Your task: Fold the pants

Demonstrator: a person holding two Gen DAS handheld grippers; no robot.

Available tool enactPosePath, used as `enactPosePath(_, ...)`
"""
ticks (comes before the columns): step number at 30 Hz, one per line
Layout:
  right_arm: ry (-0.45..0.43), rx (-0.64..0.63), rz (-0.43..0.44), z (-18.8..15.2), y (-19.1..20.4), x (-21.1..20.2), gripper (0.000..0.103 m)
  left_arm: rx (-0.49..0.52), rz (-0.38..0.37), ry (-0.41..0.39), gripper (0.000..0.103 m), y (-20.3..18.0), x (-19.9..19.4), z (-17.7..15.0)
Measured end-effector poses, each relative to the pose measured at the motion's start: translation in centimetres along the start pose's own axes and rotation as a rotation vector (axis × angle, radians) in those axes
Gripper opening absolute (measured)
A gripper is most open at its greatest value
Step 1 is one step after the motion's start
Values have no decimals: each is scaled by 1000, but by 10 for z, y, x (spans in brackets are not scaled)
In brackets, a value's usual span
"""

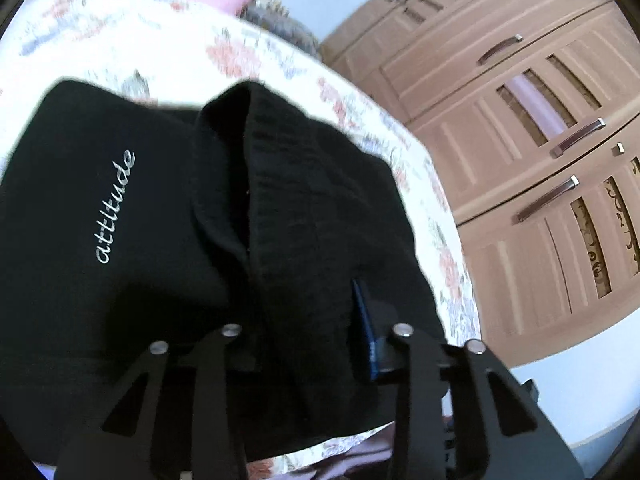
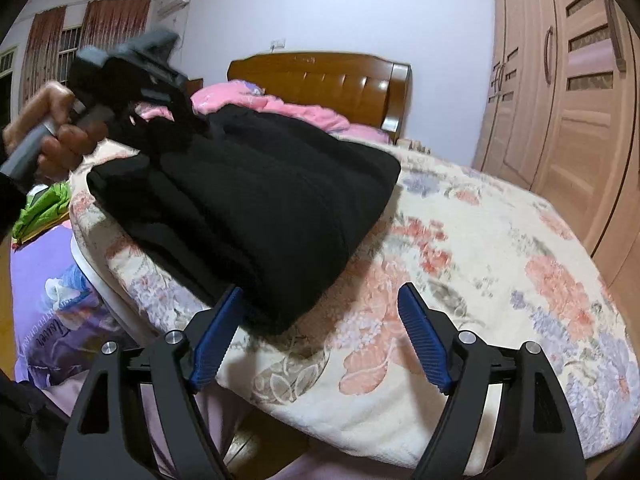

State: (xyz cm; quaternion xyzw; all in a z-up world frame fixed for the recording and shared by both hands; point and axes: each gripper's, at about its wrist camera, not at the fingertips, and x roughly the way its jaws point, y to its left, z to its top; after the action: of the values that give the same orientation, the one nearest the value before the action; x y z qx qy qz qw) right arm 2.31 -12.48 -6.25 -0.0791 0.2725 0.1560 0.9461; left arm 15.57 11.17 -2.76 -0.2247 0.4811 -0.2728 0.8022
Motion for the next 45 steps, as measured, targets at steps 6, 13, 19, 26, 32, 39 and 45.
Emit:
enactPosePath(6, -33, 16, -33, 7, 8, -1, 77, 80, -20, -66, 27, -37, -28, 7)
enactPosePath(13, -42, -53, -218, 9, 20, 13, 88, 123, -100, -132, 24, -78, -43, 16)
enactPosePath(19, -134, -180, -347, 39, 45, -3, 89, 163, -146, -217, 23, -89, -95, 34)
enactPosePath(26, -58, -263, -319, 40, 70, 28, 89, -19, -34, -257, 23, 30, -143, 21)
enactPosePath(32, -36, -251, -304, 37, 69, 33, 89, -213, -130, -234, 23, 129, -98, -15)
enactPosePath(39, -60, -217, -288, 45, 68, 25, 89, -59, -32, -294, 23, 77, -131, 1)
enactPosePath(45, -7, -228, -221, 34, 69, 35, 90, -202, 41, -297, 25, 123, -101, -23)
